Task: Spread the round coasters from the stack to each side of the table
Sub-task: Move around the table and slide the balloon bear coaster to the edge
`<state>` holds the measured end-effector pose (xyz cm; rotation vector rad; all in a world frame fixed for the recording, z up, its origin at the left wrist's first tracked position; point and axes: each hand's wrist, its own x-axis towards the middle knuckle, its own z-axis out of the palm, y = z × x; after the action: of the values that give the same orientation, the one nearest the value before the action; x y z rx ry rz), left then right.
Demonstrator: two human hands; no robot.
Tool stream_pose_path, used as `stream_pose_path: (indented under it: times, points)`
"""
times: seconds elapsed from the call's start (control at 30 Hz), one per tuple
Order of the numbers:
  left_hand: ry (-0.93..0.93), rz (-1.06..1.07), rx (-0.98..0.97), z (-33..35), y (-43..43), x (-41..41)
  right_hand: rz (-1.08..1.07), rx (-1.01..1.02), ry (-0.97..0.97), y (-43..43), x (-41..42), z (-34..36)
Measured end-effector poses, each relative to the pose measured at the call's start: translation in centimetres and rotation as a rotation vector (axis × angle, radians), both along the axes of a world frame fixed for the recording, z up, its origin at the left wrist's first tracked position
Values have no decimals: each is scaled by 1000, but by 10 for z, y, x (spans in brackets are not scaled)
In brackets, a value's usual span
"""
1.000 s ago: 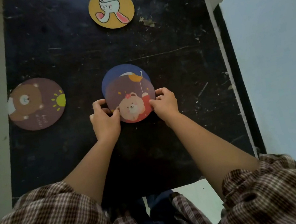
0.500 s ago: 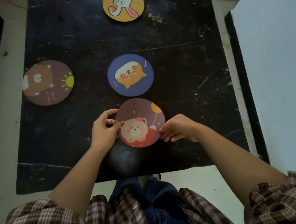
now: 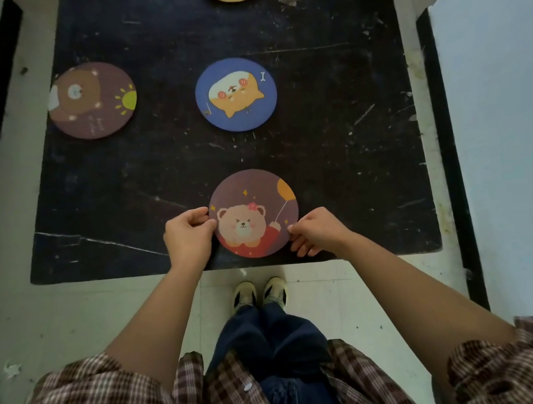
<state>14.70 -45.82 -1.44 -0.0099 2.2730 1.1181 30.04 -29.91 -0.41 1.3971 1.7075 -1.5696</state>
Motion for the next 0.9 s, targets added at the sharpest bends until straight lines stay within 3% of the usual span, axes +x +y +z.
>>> stream_pose_path:
  times: [0.9]
  points:
    - [112, -146, -50, -4, -19, 5, 92, 358, -65, -31, 1, -15]
